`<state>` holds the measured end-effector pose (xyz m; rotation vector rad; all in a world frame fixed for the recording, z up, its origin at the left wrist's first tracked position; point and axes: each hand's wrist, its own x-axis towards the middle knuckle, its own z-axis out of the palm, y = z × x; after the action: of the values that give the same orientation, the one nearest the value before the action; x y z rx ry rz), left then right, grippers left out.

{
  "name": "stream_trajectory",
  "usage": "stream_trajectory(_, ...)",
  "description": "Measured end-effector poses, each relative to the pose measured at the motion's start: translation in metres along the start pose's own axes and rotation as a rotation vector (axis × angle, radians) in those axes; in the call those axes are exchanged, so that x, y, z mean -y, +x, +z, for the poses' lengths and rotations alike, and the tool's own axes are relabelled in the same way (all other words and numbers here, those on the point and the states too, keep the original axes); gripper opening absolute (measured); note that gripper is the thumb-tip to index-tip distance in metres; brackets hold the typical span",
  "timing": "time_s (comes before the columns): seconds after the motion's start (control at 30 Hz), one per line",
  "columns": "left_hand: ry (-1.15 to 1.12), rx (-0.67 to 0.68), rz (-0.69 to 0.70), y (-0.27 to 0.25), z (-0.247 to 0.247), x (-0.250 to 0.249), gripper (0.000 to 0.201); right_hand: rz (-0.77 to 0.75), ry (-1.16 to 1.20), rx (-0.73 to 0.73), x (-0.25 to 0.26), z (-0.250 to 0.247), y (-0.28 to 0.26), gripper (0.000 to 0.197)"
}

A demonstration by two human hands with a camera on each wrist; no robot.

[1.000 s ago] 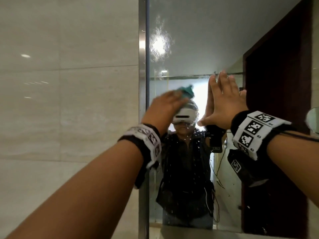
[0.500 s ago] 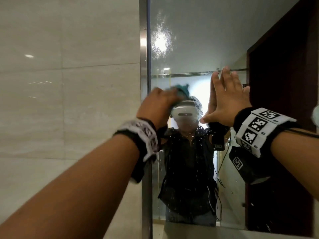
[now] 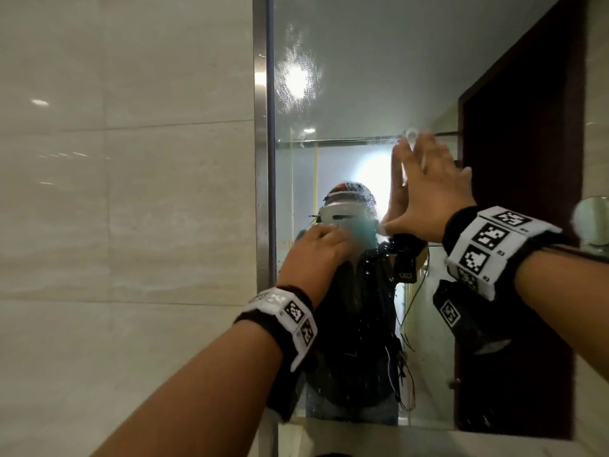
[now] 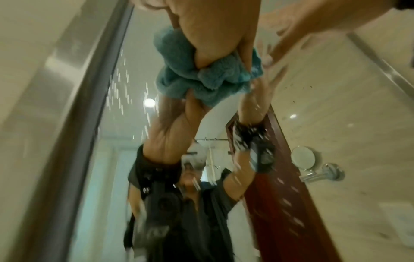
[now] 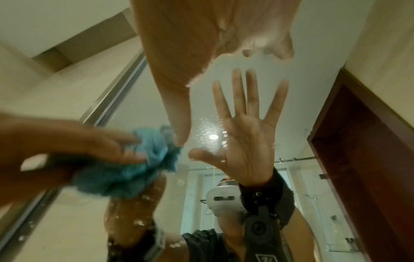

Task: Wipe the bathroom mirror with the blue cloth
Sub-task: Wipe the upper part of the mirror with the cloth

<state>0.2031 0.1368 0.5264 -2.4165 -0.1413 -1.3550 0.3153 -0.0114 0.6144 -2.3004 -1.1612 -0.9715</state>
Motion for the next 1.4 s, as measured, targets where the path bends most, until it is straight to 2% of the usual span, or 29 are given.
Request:
stream_trajectory(0.07,0.028,0.04,-0.015,0.034,-0.014,0.013,0.043,0.064,-0.002,0.031,-0.011,-0.002,-0.009,0.137)
stream_trajectory(0.2,-0.052,-0.205,-0.12,0.114,-0.03,0.029,0.039,0.102,0.064,0.099,-0.024,0.003,-0.013,0.136)
stream_trajectory(0.27,-0.038,-0.218,-0.133,0.129,-0.024,0.015,0.048,0.092,0.063,0.088,-0.024,0.004,-0.01,0.136)
stream_trajectory(0.33,0.017,-0.187,-0.042,0.121,-0.011,-0.007,0.05,0.089,0.061,0.073,-0.026,0.005,-0.009,0.135)
stream_trajectory(0.4,0.039,-0.084,0.054,0.093,0.007,-0.028,0.049,0.072,0.048,0.07,-0.028,0.004,-0.008,0.132)
stream_trajectory(0.5,-0.014,0.012,0.08,0.055,0.025,-0.042,0.047,0.059,0.034,0.063,-0.03,0.005,-0.008,0.129)
stream_trajectory(0.67,0.12,-0.096,0.245,0.046,0.024,-0.032,0.05,0.063,0.012,0.071,-0.03,0.007,-0.008,0.128)
stream_trajectory(0.73,0.105,-0.032,0.278,0.052,0.016,-0.029,0.05,0.065,0.008,0.075,-0.029,0.006,-0.008,0.131)
stream_trajectory(0.8,0.105,0.0,0.181,0.072,0.007,-0.019,0.051,0.065,0.016,0.079,-0.028,0.004,-0.009,0.135)
stream_trajectory(0.9,0.005,-0.139,0.022,0.122,-0.007,-0.007,0.04,0.072,0.017,0.081,-0.026,0.002,-0.011,0.136)
stream_trajectory(0.97,-0.008,-0.226,-0.012,0.145,-0.009,0.0,0.031,0.075,0.01,0.079,-0.026,0.003,-0.012,0.136)
stream_trajectory(1.0,0.016,-0.228,-0.022,0.148,-0.006,0.001,0.032,0.074,0.007,0.074,-0.027,0.003,-0.011,0.136)
stream_trajectory(1.13,0.071,-0.178,0.002,0.123,0.003,-0.012,0.047,0.067,-0.019,0.065,-0.029,0.004,-0.011,0.135)
stream_trajectory(1.27,0.04,0.053,0.07,0.064,0.018,-0.043,0.049,0.031,-0.056,0.086,-0.037,0.002,-0.011,0.126)
stream_trajectory(1.4,0.004,0.206,0.198,0.014,0.045,-0.057,0.043,0.017,-0.063,0.128,-0.039,-0.001,-0.024,0.111)
